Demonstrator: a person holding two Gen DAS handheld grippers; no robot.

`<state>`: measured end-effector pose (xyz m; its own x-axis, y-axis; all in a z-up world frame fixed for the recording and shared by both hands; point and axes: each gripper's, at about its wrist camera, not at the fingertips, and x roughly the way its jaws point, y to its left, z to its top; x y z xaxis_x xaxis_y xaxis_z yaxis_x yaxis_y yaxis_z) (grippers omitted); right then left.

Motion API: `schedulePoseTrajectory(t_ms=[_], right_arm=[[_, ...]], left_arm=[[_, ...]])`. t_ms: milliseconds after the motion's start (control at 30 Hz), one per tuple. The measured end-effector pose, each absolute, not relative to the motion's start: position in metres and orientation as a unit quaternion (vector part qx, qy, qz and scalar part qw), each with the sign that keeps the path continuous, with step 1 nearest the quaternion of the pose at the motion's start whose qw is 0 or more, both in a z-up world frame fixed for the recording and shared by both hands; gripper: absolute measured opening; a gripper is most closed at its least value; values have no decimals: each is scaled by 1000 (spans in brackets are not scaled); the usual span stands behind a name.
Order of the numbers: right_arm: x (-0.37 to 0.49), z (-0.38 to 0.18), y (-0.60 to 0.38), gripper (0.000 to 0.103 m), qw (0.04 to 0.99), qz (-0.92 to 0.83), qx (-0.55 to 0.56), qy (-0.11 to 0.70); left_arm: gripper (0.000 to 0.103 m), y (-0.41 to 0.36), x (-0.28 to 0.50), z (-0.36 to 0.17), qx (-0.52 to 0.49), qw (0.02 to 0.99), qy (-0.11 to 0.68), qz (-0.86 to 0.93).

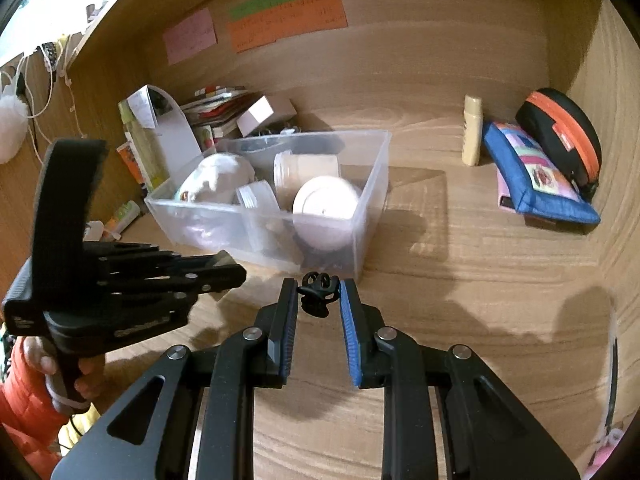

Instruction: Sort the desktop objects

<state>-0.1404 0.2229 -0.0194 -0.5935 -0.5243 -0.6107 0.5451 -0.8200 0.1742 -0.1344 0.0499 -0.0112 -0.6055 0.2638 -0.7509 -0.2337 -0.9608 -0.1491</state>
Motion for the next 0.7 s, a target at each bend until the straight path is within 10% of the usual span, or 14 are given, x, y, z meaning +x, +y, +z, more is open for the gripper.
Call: schedulePoseTrajectory(t_ms=[700], right_arm=[[-179,-7,198,19,296,-897,327,27]], left_arm=[[15,50,-174,32,-368,150,-21,917]])
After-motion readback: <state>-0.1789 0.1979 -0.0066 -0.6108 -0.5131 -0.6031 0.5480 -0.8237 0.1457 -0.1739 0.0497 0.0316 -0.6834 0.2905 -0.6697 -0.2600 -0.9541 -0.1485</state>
